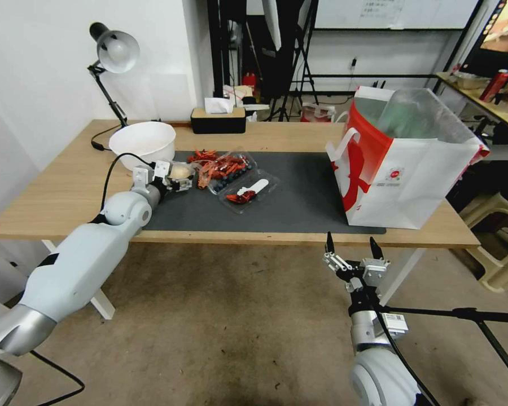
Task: Pick up the trash from the table and place it into the takeout bag.
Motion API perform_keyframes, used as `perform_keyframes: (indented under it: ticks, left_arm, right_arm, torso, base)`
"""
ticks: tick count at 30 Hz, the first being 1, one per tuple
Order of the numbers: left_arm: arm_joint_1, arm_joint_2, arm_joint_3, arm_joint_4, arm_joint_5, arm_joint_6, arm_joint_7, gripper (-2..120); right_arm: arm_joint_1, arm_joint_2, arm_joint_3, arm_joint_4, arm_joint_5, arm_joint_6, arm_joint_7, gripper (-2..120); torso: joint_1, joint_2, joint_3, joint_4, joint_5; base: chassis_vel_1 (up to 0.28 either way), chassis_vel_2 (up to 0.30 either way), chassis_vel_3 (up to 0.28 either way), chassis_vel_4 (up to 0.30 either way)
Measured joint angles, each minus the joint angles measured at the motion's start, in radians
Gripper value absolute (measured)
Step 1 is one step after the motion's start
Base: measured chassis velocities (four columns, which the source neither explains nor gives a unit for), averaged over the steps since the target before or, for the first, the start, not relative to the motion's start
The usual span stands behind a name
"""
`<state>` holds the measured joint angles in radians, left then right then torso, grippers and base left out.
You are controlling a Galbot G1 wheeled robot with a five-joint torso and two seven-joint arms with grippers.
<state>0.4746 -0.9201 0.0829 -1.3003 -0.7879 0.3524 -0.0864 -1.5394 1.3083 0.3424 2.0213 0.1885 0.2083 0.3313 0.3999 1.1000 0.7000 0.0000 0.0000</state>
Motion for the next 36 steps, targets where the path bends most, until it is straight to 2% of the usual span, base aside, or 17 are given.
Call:
perform_keyframes:
  ticks: [5,7,8,13,14,17,18,22,23,24,26,27,29,30,32,33,36]
  left_arm:
    - [0.001,0.0,0.001,0.001,0.003,-0.002,0.003,67]
    - [0.002,0.003,0.001,-0.001,0.003,-0.005,0.005,55]
    - [0.002,0.003,0.001,-0.001,0.003,-0.005,0.005,55]
    - [0.015,0.019,-0.003,-0.023,0.011,-0.027,0.021,33]
    - [0.015,0.019,-0.003,-0.023,0.011,-0.027,0.021,33]
    - [0.028,0.034,-0.013,-0.047,0.015,-0.057,0.042,18]
    - [0.028,0.034,-0.013,-0.047,0.015,-0.057,0.042,18]
    - [0.036,0.051,-0.023,-0.07,0.015,-0.108,0.093,9]
    - [0.037,0.059,-0.027,-0.076,0.015,-0.143,0.131,5]
    - [0.037,0.064,-0.028,-0.08,0.015,-0.167,0.156,5]
    - [0.037,0.066,-0.028,-0.082,0.015,-0.175,0.164,5]
    - [0.029,0.073,-0.028,-0.09,0.01,-0.237,0.222,5]
    - [0.011,0.075,-0.021,-0.097,-0.012,-0.294,0.283,5]
    - [0.011,0.075,-0.021,-0.097,-0.012,-0.294,0.283,5]
    - [-0.016,0.072,-0.003,-0.11,-0.043,-0.344,0.354,5]
    - [-0.016,0.072,-0.003,-0.11,-0.043,-0.344,0.354,5]
    - [-0.073,0.052,0.037,-0.142,-0.093,-0.378,0.42,5]
  right_arm:
    - [0.0,0.0,0.0,-0.001,0.0,0.0,0.001,100]
    - [0.0,0.002,-0.001,-0.002,0.0,0.001,0.002,100]
    - [0.0,0.002,-0.001,-0.002,0.0,0.001,0.002,100]
    - [0.0,0.003,-0.002,-0.003,-0.001,0.001,0.002,100]
    - [0.0,0.003,-0.002,-0.003,-0.001,0.001,0.002,100]
    - [0.001,0.004,-0.003,-0.004,-0.003,0.002,0.002,100]
    - [0.001,0.004,-0.003,-0.004,-0.003,0.002,0.002,100]
    - [0.001,0.006,-0.006,-0.006,-0.006,0.002,0.002,100]
    - [0.001,0.007,-0.008,-0.007,-0.007,0.003,0.002,100]
    - [0.002,0.007,-0.008,-0.008,-0.008,0.003,0.002,100]
    - [0.002,0.008,-0.009,-0.009,-0.008,0.003,0.002,100]
    - [0.002,0.008,-0.01,-0.009,-0.01,0.003,0.002,100]
    - [0.002,0.009,-0.011,-0.009,-0.011,0.003,0.002,100]
    - [0.002,0.009,-0.011,-0.009,-0.011,0.003,0.002,100]
    - [0.001,0.008,-0.011,-0.009,-0.011,0.004,0.002,100]
    - [0.001,0.008,-0.011,-0.009,-0.011,0.004,0.002,100]
    - [0.0,0.008,-0.01,-0.009,-0.012,0.004,0.002,100]
  torso:
    - [0.0,0.0,0.0,0.0,0.0]
    - [0.0,0.0,0.0,0.0,0.0]
    - [0.0,0.0,0.0,0.0,0.0]
    - [0.0,0.0,0.0,0.0,0.0]
    - [0.0,0.0,0.0,0.0,0.0]
    - [0.0,0.0,0.0,0.0,-0.0002]
    - [0.0,0.0,0.0,0.0,-0.0002]
    - [0.0,0.0,0.0,0.0,0.0]
    - [0.0,0.0,0.0,0.0,-0.0001]
    - [0.0,0.0,0.0,0.0,0.0]
    - [0.0,0.0,0.0,0.0,0.0]
    - [0.0,0.0,0.0,0.0001,-0.0002]
    - [0.0,0.0,0.0,0.0001,0.0001]
    - [0.0,0.0,0.0,0.0001,0.0001]
    - [0.0,0.0,0.0,-0.0001,0.0]
    - [0.0,0.0,0.0,-0.0001,0.0]
    - [0.0,0.0,0.0,0.0001,0.0002]
  base:
    - [0.0,0.0,0.0,0.0]
    - [0.0,0.0,0.0,0.0]
    - [0.0,0.0,0.0,0.0]
    - [0.0,0.0,0.0,0.0]
    - [0.0,0.0,0.0,0.0]
    - [0.0,0.0,0.0,0.0]
    - [0.0,0.0,0.0,0.0]
    - [0.0,0.0,0.0,0.0]
    - [0.0,0.0,0.0,0.0]
    - [0.0,0.0,0.0,0.0]
    - [0.0,0.0,0.0,0.0]
    - [0.0,0.0,0.0,0.0]
    - [0.0,0.0,0.0,0.0]
    - [0.0,0.0,0.0,0.0]
    - [0.0,0.0,0.0,0.0]
    - [0.0,0.0,0.0,0.0]
    - [0.0,0.0,0.0,0.0]
